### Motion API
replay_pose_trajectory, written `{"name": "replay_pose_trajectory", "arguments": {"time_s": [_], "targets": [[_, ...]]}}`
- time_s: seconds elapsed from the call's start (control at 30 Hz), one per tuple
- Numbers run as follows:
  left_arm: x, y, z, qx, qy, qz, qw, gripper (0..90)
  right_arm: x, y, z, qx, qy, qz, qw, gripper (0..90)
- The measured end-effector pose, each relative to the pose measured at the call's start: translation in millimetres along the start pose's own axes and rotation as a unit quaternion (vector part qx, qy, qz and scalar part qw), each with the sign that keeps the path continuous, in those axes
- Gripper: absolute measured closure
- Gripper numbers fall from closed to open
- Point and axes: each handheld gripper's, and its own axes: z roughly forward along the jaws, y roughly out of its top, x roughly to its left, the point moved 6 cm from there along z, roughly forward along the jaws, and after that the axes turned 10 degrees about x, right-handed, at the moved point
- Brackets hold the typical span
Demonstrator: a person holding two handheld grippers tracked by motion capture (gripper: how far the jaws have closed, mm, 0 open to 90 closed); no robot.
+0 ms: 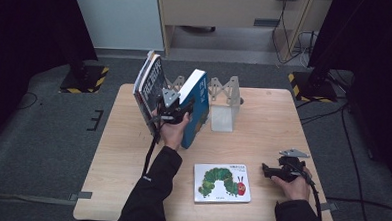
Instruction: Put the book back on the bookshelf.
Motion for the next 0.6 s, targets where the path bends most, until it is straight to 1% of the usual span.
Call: {"name": "replay_pose_trajectory", "arguments": {"time_s": [0.07, 0.13, 0.27, 0.3, 0.37, 0.43, 0.5, 0.6], "targets": [[-1.4, -1.9, -1.4, 0.0, 0.001, 0.005, 1.0, 57.3, 0.0, 0.0, 0.0, 0.0, 0.0, 0.0, 1.0, 0.3], [-0.9, -3.5, -2.4, 0.0, 0.0, 0.005, 1.0, 56.9, 0.1, -0.1, -0.2, 0.001, 0.0, 0.0, 1.0, 0.4], [0.1, -11.2, -5.0, 0.01, -0.006, 0.003, 0.9999, 55.0, -0.1, -0.1, -0.1, 0.001, 0.0, -0.001, 1.0, 0.4], [0.7, -14.1, -6.3, 0.009, -0.006, 0.002, 0.9999, 55.1, 0.0, -0.1, -0.1, 0.001, 0.0, -0.001, 1.0, 0.4], [0.7, -17.4, -7.5, 0.009, -0.013, -0.005, 0.9999, 56.4, 0.0, -0.1, -0.2, 0.001, 0.0, -0.001, 1.0, 0.4], [1.1, -17.8, -7.6, 0.003, -0.007, 0.0, 1.0, 58.0, -0.2, 0.1, -0.1, -0.002, -0.003, -0.002, 1.0, 0.6], [1.6, -16.7, -7.1, 0.005, -0.001, 0.001, 1.0, 59.2, 0.6, 0.1, -0.1, -0.001, -0.002, 0.0, 1.0, 0.6], [3.9, -15.5, -5.9, 0.009, 0.0, -0.003, 1.0, 59.7, 1.0, 0.1, -0.2, 0.0, -0.001, -0.001, 1.0, 0.5]]}}
